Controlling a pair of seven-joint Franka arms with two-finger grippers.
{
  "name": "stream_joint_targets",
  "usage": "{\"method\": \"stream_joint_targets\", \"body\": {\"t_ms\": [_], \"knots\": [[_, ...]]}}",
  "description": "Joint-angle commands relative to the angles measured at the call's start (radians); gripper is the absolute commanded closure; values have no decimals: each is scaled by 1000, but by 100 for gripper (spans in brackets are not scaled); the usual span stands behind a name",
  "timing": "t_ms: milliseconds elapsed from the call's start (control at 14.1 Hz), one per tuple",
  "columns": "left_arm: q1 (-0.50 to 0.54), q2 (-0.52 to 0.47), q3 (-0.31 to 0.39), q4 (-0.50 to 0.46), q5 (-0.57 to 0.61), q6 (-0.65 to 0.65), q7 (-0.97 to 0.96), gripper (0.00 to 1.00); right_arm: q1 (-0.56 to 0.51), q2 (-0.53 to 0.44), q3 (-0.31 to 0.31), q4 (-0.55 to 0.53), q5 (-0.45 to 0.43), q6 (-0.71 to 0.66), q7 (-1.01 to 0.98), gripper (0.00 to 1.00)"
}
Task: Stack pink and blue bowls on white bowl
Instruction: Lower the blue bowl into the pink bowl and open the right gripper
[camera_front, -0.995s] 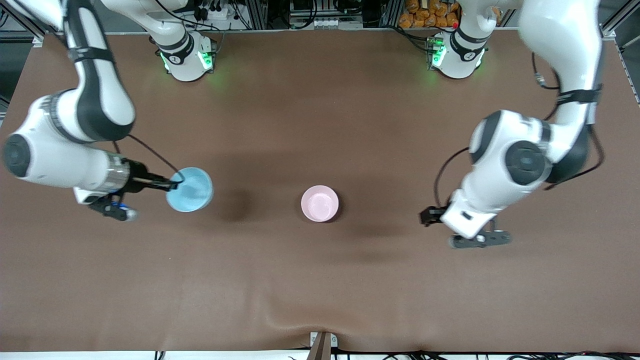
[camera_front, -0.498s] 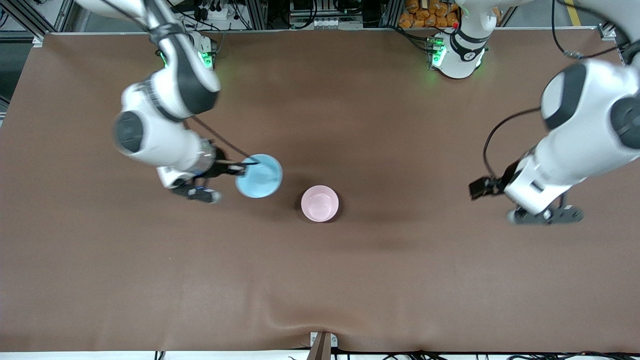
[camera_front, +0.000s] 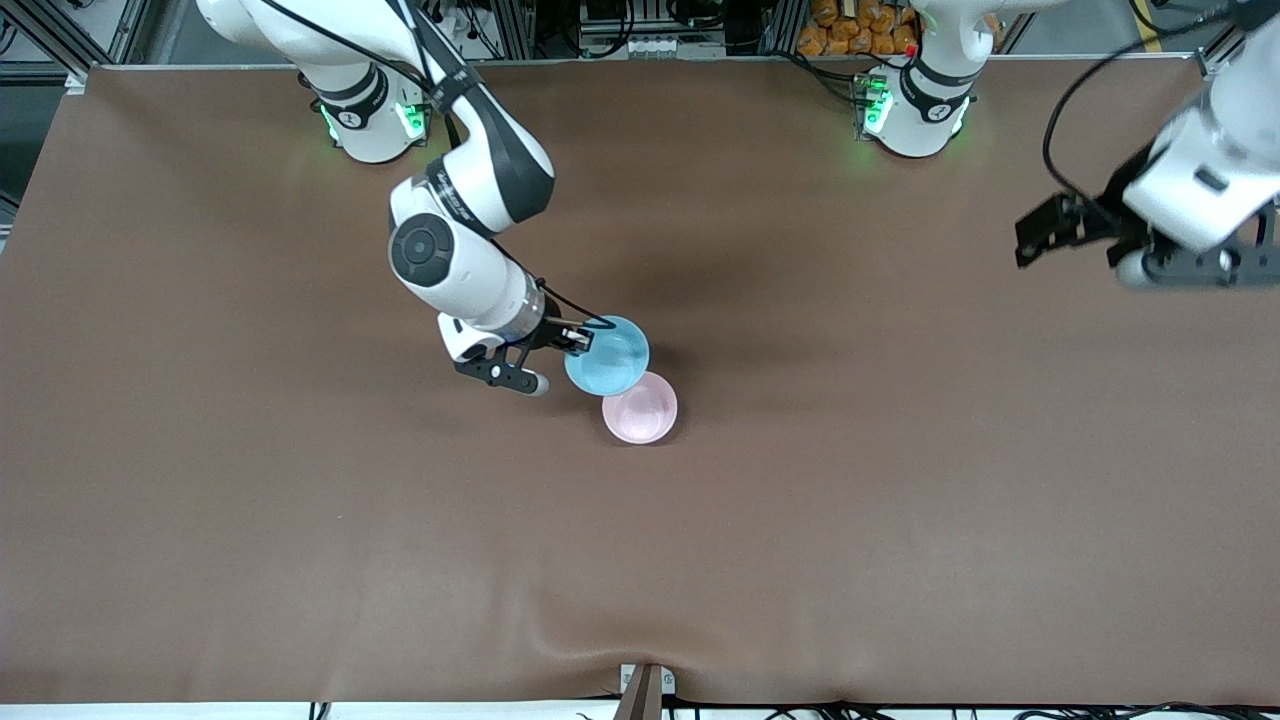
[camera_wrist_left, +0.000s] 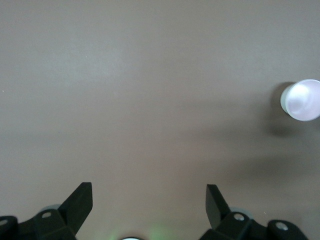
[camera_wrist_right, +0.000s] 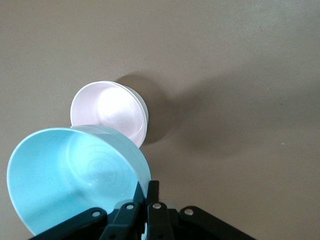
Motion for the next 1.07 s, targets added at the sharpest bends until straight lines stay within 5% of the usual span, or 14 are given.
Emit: {"method": "stream_joint_targets", "body": {"t_ms": [0, 284, 995], "knots": [[-7, -78, 53, -89, -40, 11, 67, 0, 26, 80, -13, 109, 11, -9, 73, 100], [-19, -53, 126, -73, -21, 38, 168, 0, 37, 183, -13, 206, 3, -8, 136, 100], [-17, -46, 137, -72, -21, 58, 168, 0, 51, 249, -16, 220, 2, 34, 134, 100]]}}
